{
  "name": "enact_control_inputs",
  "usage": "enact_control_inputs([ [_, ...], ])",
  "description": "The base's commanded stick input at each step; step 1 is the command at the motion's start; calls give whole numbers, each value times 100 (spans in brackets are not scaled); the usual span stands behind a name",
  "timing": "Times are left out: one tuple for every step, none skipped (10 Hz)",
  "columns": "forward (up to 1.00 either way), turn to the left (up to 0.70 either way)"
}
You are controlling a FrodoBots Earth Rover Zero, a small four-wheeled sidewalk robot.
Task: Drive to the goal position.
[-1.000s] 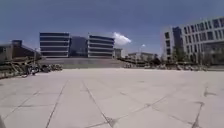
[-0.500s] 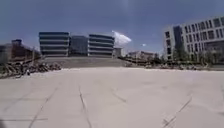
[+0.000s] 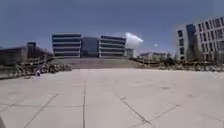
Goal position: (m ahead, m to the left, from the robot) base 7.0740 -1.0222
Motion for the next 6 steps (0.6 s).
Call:
enact_control_inputs([
  [100,37],
  [100,40],
  [100,40],
  [100,36],
  [100,25],
  [100,5],
])
